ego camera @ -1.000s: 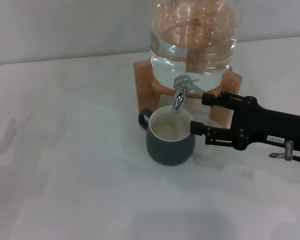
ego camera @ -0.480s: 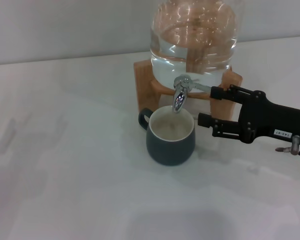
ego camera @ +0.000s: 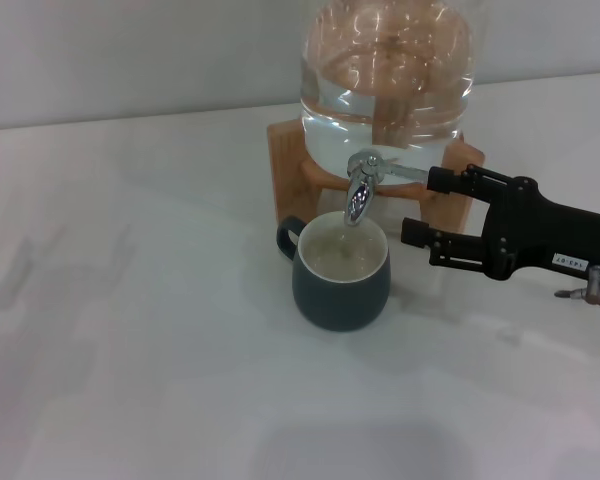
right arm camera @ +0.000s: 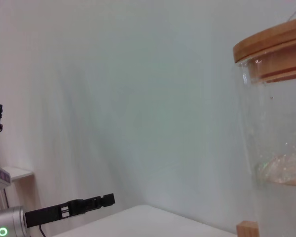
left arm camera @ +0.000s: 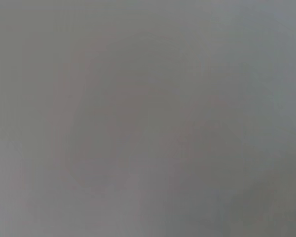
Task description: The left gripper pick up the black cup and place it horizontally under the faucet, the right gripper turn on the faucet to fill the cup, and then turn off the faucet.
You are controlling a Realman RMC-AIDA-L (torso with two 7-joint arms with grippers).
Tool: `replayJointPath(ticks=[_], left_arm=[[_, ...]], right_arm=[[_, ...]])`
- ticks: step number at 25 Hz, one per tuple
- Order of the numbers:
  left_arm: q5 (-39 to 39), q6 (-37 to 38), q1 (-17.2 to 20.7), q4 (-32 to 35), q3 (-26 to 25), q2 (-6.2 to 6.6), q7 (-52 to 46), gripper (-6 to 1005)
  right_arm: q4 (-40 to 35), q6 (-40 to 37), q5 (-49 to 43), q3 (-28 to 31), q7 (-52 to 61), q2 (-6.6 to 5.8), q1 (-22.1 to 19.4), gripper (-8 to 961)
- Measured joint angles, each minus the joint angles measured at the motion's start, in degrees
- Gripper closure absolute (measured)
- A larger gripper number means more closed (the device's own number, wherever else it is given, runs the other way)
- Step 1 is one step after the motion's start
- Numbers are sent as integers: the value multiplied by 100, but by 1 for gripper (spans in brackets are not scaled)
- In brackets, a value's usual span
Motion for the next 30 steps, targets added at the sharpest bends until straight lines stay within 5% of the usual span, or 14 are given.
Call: replayJointPath(ticks=[18, 30], left_arm=[[0, -3, 58, 72, 9, -10, -6, 273], [-1, -11, -2, 227, 34, 4, -21, 275]], right_arm=[[-20, 151, 17, 108, 44, -12, -61, 99], [93, 763, -458, 2083, 108, -41, -558, 99]])
